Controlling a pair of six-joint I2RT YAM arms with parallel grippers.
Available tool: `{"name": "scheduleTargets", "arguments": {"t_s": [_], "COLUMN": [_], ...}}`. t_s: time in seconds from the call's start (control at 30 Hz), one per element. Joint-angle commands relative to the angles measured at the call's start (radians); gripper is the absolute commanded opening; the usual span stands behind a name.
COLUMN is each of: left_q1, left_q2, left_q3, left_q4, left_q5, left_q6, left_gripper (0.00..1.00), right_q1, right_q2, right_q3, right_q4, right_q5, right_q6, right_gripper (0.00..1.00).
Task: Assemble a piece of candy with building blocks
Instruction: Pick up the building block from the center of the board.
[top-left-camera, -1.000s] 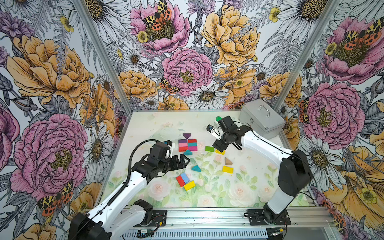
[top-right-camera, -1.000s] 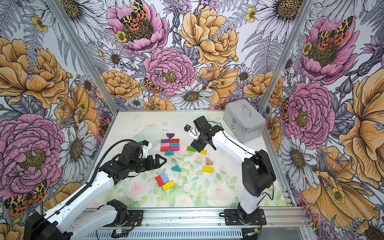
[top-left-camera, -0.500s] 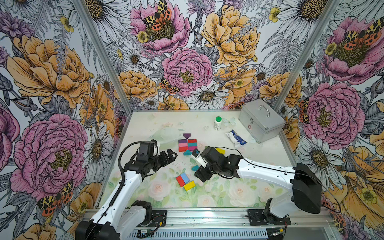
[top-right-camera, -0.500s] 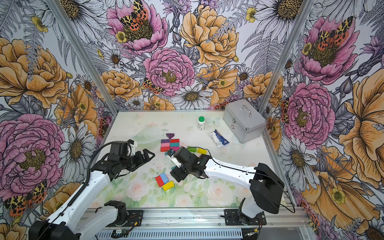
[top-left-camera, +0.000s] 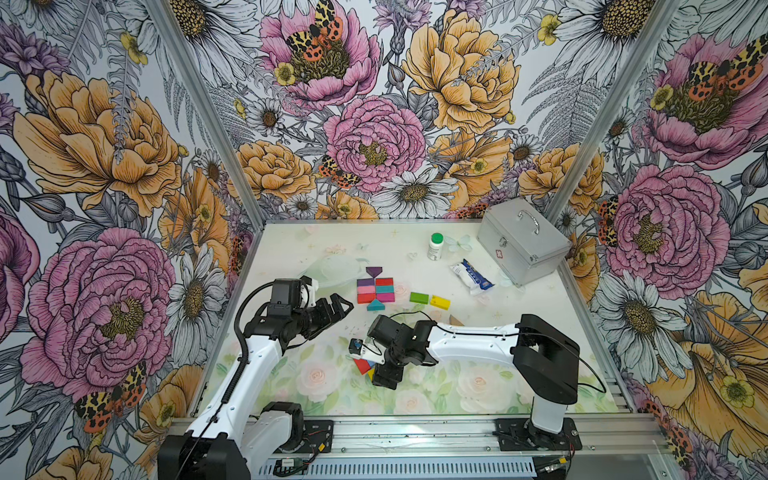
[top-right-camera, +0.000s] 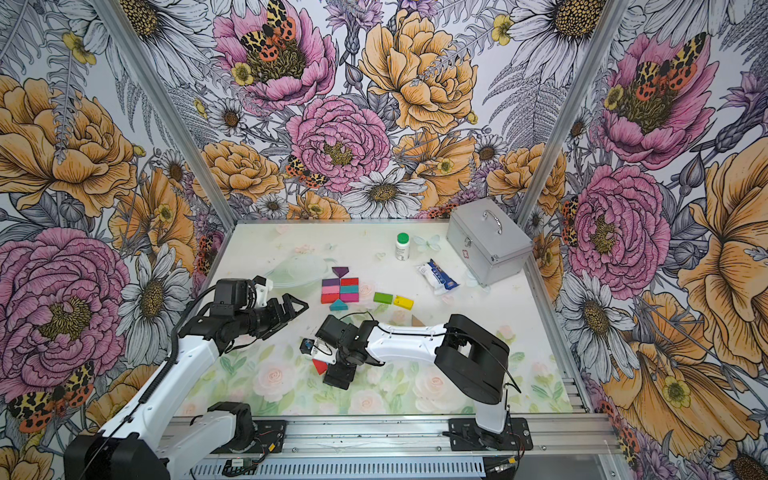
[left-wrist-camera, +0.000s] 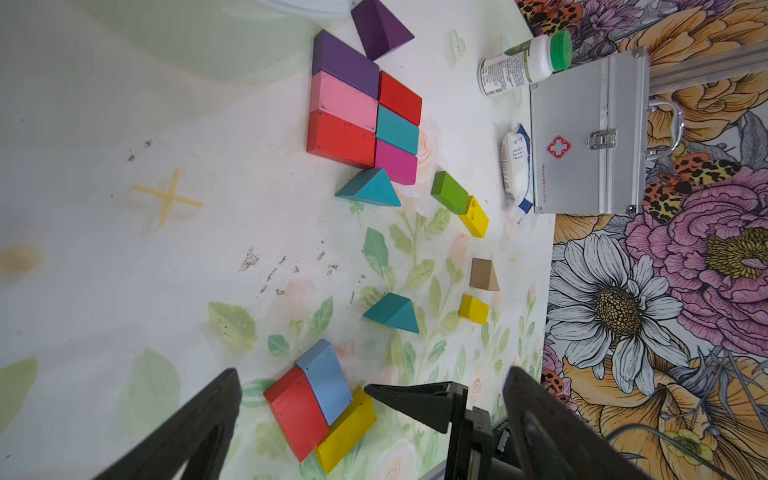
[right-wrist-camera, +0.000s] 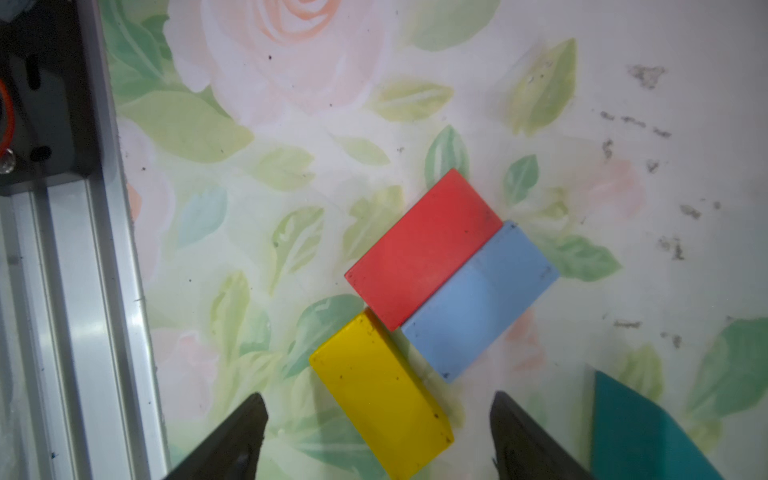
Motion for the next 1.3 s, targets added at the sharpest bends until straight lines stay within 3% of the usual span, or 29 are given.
{"name": "scheduleTargets", "arguments": {"t_s": [0.0,0.2,0.47,0.57,0.7,0.83,1.13,1.27], "left_q1": [0.012,0.019,0.025,0.025,0.024,0.015,-0.265,-0.335], "left_q2": [0.01,0.013,0.044,0.044,0.041,0.051,0.151,0.191], "left_q3": [0.024,0.025,0.036,0.039,0.046,0.058,0.204,0.255], "left_q4": [-0.006,-0.006,-0.006,-0.006,-0.006,-0.006,-0.006,-0.006], "left_q5": [0.037,0.026,0.025,0.023,0.02,0.017,-0.163,-0.219], "left_q6": [0.029,0.028,0.038,0.04,0.044,0.052,0.122,0.145], "left_gripper": [0.99,0.99,0.99,0.99,0.99,0.99,0.99,0.99], "right_q1": [-0.01,-0.013,-0.015,-0.013,-0.013,-0.035,-0.173,-0.245], "right_q2": [0.04,0.073,0.079,0.085,0.08,0.017,-0.279,-0.287], "right_q3": [0.044,0.039,0.011,0.013,0.011,-0.024,-0.171,-0.165], "right_q4": [-0.025,-0.049,-0.064,-0.067,-0.082,-0.078,-0.077,-0.099], "right_q5": [-0.031,-0.032,-0.022,-0.02,-0.005,-0.045,-0.034,0.048], "right_q6": [-0.072,-0.103,-0.129,-0.13,-0.119,-0.082,-0.016,-0.005], "right_gripper": [0.85,0.81,0.53,0.49,0.29,0.21,0.19,0.2]}}
